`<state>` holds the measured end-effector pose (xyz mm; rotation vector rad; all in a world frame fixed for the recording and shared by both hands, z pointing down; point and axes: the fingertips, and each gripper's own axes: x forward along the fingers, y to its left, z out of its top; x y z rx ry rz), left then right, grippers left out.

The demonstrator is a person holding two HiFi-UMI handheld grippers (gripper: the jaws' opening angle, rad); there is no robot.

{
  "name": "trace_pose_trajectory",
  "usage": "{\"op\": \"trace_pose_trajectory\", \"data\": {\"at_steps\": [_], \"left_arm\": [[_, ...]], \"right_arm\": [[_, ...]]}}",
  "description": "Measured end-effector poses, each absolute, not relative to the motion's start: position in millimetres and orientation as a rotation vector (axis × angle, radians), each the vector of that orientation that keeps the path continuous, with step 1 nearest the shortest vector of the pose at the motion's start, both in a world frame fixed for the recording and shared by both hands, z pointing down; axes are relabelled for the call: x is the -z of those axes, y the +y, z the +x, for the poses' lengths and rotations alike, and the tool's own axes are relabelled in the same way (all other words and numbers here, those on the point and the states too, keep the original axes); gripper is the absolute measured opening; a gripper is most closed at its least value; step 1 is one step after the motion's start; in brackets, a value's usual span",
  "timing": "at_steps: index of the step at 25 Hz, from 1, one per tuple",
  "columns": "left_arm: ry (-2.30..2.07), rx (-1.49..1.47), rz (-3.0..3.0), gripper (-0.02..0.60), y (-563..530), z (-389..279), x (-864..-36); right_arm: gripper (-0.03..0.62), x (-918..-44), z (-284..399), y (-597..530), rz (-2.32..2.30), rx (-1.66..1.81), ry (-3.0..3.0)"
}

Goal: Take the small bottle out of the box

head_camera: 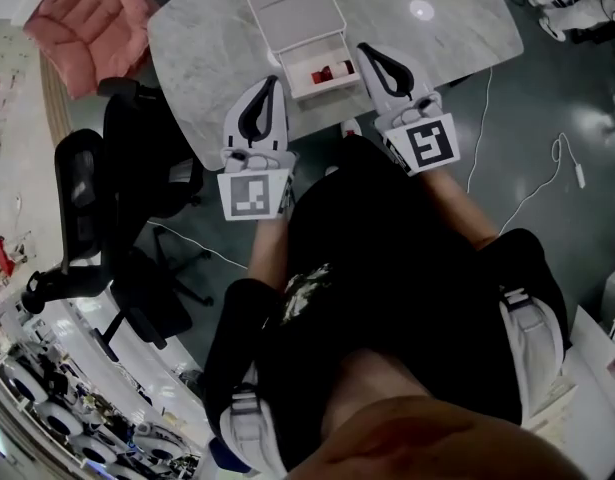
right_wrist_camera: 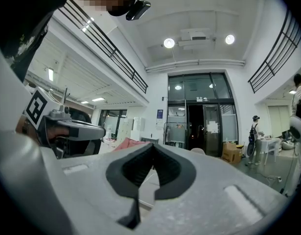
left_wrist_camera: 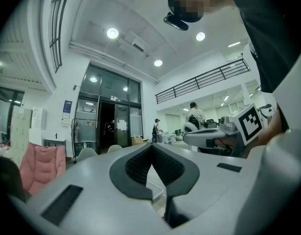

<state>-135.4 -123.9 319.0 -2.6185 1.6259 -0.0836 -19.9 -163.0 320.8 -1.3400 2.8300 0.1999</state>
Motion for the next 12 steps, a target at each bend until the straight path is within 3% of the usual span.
{"op": "trace_pose_trajectory", "data": {"at_steps": [12], "left_arm": [[1.721,0.130,-2.573,0.012,-211.9,-137.0,-327.6]], "right_arm": [[-0.005,-332.4,-26.7,-256.2,-1.185,-0.215,2.971]]}}
